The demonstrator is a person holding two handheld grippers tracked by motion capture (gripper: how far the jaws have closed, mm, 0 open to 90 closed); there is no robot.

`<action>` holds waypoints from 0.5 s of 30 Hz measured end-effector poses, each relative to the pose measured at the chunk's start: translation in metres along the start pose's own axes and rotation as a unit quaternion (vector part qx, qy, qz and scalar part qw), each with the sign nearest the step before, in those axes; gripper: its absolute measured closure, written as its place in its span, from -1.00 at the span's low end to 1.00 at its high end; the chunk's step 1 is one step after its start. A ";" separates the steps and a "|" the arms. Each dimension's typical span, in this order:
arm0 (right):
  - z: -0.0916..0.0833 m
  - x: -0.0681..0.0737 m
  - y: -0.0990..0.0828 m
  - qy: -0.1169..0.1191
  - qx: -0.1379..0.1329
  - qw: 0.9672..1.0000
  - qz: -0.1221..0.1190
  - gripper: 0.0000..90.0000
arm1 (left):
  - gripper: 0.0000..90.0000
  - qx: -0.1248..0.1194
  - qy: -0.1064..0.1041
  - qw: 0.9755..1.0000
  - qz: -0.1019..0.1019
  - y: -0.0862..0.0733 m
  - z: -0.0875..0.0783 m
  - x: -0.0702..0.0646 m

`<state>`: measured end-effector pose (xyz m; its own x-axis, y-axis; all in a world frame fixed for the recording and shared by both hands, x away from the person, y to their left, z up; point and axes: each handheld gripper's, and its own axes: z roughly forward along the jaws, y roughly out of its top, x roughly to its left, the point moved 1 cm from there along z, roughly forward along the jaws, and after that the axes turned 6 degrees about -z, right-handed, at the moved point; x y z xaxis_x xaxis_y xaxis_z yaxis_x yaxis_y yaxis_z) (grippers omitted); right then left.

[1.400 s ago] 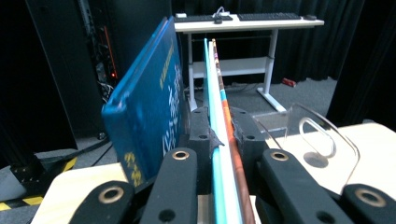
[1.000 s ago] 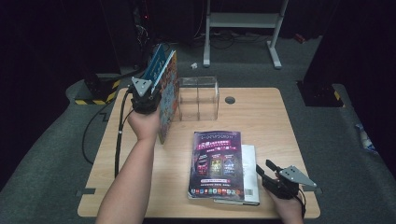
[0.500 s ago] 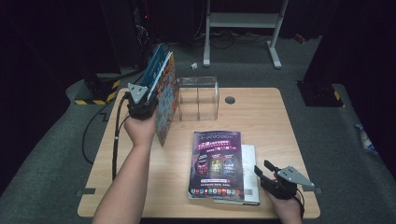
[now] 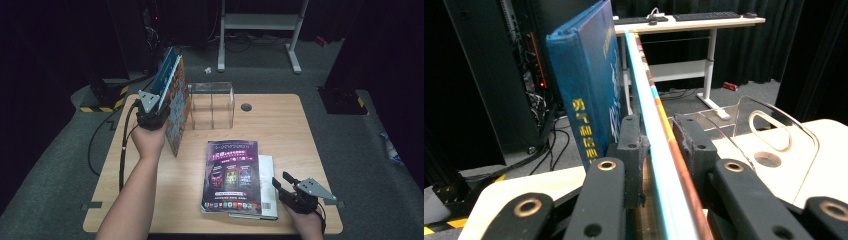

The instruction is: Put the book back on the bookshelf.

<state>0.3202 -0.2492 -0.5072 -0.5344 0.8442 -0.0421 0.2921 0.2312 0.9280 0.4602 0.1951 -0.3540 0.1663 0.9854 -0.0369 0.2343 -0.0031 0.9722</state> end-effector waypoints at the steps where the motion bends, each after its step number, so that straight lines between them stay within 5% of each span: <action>1: 0.000 0.000 0.000 0.000 0.000 1.000 0.000 0.11 | 0.63 -0.001 -0.001 1.000 0.001 -0.001 -0.001 0.000; 15: 0.001 0.001 0.000 0.002 0.001 1.000 -0.004 0.11 | 0.56 0.005 -0.016 1.000 0.011 -0.009 -0.007 0.001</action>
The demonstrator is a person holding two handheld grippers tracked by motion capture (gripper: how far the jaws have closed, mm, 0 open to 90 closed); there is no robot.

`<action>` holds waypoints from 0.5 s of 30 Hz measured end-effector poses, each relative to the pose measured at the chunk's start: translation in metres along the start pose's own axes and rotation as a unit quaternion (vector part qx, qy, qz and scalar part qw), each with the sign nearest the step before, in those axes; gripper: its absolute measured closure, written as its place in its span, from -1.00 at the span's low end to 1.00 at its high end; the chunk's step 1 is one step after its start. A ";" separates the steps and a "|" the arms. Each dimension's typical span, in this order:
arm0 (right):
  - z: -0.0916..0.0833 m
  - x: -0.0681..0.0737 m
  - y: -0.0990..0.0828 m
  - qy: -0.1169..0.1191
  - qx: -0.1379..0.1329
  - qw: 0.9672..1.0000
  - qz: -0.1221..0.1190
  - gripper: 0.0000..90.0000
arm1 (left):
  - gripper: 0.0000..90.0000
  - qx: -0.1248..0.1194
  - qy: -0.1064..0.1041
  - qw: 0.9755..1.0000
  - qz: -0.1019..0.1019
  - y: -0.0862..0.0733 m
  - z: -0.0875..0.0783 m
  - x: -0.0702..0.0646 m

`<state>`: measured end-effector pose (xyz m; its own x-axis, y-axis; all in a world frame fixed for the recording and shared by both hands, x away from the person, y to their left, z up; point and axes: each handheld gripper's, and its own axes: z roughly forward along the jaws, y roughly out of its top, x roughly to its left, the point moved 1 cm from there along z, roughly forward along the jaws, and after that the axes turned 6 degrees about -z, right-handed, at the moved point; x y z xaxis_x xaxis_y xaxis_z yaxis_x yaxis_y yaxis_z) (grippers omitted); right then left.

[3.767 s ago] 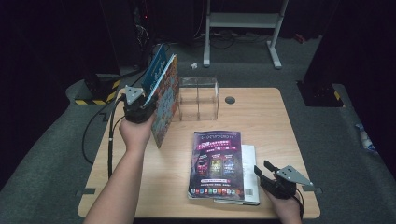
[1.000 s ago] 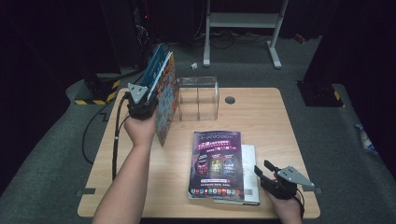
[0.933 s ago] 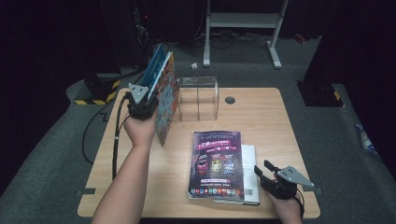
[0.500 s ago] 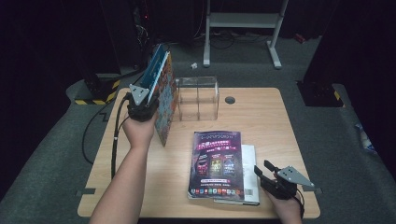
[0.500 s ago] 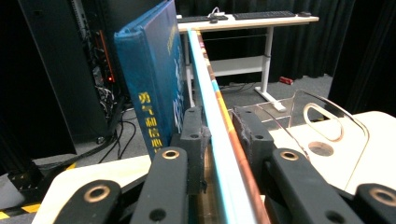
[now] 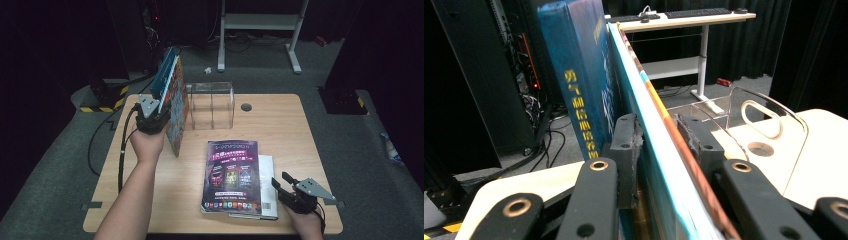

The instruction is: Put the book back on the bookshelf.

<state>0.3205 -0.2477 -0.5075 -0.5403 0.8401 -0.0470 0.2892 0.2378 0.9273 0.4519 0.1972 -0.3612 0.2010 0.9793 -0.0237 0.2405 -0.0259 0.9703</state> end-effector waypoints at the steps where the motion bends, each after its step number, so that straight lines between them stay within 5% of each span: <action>1: 0.000 0.000 0.000 0.000 0.000 1.000 0.000 0.10 | 0.56 0.001 0.000 1.000 0.000 -0.001 0.000 0.000; 15: 0.001 0.002 0.000 0.001 0.001 1.000 0.000 0.10 | 0.55 0.017 -0.010 1.000 -0.001 -0.017 -0.006 0.002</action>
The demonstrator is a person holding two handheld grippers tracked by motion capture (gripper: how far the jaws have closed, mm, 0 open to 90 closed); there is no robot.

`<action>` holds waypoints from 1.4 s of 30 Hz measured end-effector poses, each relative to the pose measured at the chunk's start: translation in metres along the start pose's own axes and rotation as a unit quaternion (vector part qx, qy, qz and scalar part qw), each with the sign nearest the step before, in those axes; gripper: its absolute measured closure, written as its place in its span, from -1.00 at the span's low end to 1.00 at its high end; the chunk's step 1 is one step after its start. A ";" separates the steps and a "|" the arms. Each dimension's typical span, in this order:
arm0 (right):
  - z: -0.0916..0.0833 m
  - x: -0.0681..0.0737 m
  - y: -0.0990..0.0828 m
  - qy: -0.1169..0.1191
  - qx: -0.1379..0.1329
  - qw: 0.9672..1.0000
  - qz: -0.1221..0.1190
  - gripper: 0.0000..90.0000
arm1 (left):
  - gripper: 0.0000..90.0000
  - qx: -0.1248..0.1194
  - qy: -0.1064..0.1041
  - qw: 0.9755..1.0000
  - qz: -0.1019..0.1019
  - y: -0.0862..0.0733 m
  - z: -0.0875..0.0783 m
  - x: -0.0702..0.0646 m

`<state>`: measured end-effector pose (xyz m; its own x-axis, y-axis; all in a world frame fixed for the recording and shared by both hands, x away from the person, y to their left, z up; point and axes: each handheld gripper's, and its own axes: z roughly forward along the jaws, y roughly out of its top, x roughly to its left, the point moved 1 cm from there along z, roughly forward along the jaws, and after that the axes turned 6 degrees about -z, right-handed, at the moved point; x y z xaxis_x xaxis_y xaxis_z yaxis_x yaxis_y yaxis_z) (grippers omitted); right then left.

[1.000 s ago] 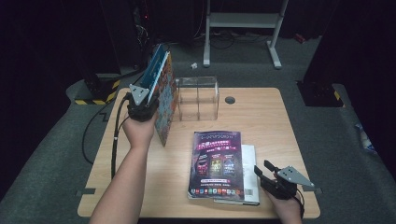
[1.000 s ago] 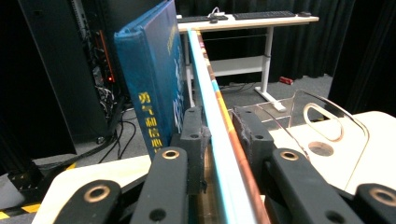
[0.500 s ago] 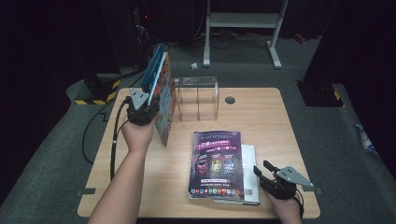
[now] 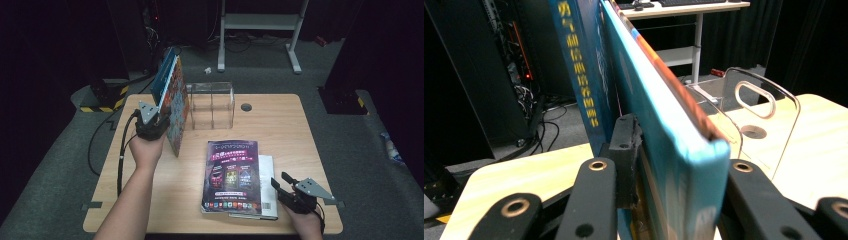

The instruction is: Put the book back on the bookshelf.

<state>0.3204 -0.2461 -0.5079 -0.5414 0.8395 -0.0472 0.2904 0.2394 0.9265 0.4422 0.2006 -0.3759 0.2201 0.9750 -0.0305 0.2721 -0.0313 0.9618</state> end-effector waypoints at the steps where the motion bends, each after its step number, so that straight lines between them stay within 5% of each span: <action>1: 0.000 0.000 0.000 0.000 0.000 1.000 0.000 0.10 | 0.55 0.000 0.000 1.000 0.000 0.000 0.000 0.000; 42: 0.002 0.002 -0.002 0.001 0.005 1.000 -0.002 0.10 | 0.57 0.025 0.004 1.000 -0.002 -0.037 -0.006 0.012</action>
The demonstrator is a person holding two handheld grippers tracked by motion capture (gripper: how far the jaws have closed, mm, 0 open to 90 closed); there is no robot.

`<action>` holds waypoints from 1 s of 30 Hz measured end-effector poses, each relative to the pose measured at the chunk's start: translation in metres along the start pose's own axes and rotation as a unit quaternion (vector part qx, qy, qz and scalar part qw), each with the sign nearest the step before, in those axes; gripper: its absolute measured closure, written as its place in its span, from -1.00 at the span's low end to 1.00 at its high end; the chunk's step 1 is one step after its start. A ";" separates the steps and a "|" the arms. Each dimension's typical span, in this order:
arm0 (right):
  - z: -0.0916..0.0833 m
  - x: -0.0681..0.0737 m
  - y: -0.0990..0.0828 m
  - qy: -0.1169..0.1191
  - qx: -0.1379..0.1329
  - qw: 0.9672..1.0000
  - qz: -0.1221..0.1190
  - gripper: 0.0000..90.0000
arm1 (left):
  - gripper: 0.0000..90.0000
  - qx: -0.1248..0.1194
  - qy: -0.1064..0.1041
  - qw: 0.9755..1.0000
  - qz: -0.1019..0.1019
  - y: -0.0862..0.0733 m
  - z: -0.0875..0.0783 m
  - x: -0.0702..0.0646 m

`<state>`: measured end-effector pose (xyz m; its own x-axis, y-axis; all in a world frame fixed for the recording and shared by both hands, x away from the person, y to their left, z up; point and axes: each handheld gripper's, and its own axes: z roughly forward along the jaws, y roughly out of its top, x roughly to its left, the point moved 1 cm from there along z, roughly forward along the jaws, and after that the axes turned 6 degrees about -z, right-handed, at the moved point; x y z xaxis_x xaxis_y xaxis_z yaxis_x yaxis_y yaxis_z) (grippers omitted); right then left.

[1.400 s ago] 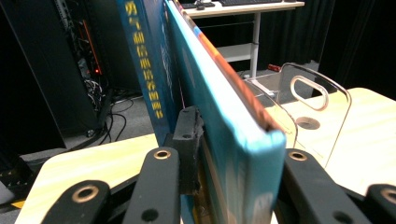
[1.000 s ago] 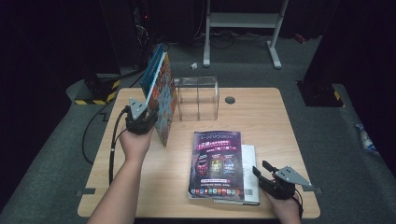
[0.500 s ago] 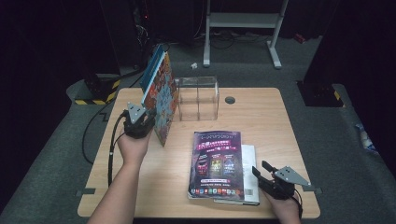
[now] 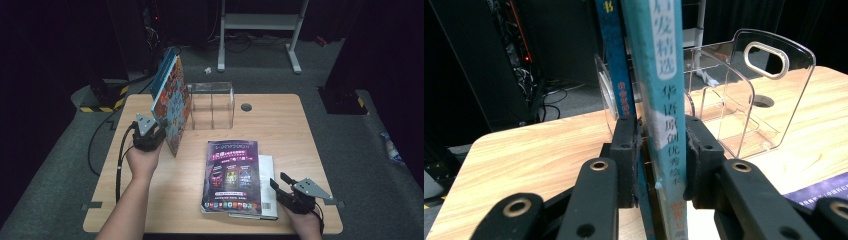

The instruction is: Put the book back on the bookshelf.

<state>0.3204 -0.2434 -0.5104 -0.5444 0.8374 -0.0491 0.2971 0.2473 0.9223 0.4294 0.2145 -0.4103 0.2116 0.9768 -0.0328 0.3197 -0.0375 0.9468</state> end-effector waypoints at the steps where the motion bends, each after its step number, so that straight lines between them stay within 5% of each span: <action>1: 0.000 0.000 0.000 0.001 -0.001 1.000 -0.001 0.10 | 0.56 0.000 0.000 1.000 0.000 0.000 0.000 0.000; 17: 0.001 0.001 0.000 0.002 0.001 1.000 -0.004 0.11 | 0.48 0.010 -0.005 1.000 -0.009 -0.018 -0.001 0.002; 30: 0.001 0.001 -0.001 0.007 0.005 1.000 -0.003 0.10 | -0.05 0.037 -0.013 0.999 -0.027 -0.044 -0.014 0.003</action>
<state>0.3207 -0.2417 -0.5116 -0.5565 0.8294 -0.0495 0.3016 0.2572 0.9181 0.4029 0.2217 -0.4472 0.2156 0.9720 -0.0931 0.3994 -0.0007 0.9168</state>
